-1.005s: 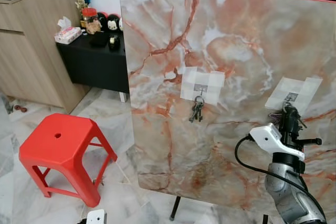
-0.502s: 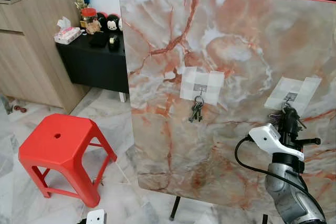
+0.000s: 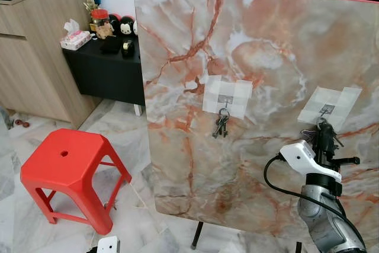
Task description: Hang keys on a hook
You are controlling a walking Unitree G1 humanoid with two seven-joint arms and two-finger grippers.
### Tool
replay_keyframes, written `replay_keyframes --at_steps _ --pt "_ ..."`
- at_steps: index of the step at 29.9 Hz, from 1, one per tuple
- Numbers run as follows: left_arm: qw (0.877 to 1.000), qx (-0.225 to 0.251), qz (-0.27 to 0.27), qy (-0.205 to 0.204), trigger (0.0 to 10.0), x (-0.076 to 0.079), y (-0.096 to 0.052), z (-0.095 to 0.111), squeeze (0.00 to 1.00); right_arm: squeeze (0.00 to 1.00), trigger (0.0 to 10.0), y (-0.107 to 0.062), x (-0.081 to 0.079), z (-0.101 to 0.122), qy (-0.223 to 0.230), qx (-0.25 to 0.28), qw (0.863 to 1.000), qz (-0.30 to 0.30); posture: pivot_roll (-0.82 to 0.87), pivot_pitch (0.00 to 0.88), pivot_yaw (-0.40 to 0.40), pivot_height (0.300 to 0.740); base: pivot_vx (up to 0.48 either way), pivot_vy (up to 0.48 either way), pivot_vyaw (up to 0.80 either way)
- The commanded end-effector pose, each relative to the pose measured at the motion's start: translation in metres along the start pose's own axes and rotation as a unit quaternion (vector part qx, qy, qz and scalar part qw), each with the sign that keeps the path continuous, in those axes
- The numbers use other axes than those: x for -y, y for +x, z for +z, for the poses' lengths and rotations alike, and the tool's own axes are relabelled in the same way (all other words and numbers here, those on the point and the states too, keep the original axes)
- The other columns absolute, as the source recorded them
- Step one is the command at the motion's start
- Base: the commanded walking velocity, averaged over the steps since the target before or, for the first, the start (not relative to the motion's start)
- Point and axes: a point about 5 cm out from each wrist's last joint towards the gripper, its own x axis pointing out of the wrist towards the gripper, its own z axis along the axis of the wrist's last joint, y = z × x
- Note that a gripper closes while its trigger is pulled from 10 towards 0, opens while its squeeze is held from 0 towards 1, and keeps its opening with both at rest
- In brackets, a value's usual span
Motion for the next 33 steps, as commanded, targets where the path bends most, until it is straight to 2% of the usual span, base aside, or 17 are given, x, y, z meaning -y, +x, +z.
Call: replay_keyframes --at_steps 1,2,3,14,21,25,28,33 --pt "1.0 -0.014 -0.002 0.001 10.0 0.0 -0.001 -0.006 0.0 0.04 10.0 0.002 -0.001 0.003 0.008 0.002 1.0 0.007 0.1 0.0 -0.067 0.74 0.0 0.0 0.0" --pt "1.0 -0.014 -0.002 0.001 10.0 0.0 -0.001 -0.006 0.0 0.04 10.0 0.001 -0.001 0.003 0.009 0.002 1.0 0.008 0.1 0.0 -0.067 0.74 0.0 0.0 0.0" --pt "1.0 -0.014 -0.002 0.001 10.0 0.0 -0.001 -0.006 0.0 1.0 10.0 0.001 -0.001 0.003 0.014 0.001 1.0 0.009 0.1 0.0 -0.068 0.74 0.0 0.0 0.0" --pt "1.0 -0.015 -0.004 0.002 10.0 0.002 -0.002 -0.009 0.0 1.0 10.0 -0.002 0.003 0.009 0.035 0.015 0.999 0.001 0.1 0.0 -0.069 0.74 0.0 0.0 0.0" --pt "1.0 -0.017 -0.006 0.002 10.0 0.003 -0.002 -0.009 0.0 1.0 10.0 -0.013 0.0 0.004 0.036 0.009 0.999 0.02 0.1 0.0 -0.069 0.74 0.0 0.0 0.0" --pt "1.0 -0.017 -0.006 0.003 10.0 0.002 -0.002 -0.009 0.0 1.0 10.0 -0.027 -0.011 0.002 0.048 0.009 0.995 0.085 0.1 0.0 -0.069 0.74 0.0 0.0 0.0" --pt "1.0 -0.018 -0.006 0.003 10.0 0.002 -0.002 -0.01 0.0 1.0 10.0 -0.041 -0.027 0.001 0.072 0.009 0.983 0.17 0.1 0.0 -0.071 0.74 0.0 0.0 0.0" --pt "1.0 -0.02 -0.006 0.005 10.0 0.004 -0.001 -0.01 0.0 1.0 10.0 -0.051 -0.039 -0.005 0.11 -0.024 0.968 0.224 0.1 0.0 -0.07 0.74 0.0 0.0 0.0"
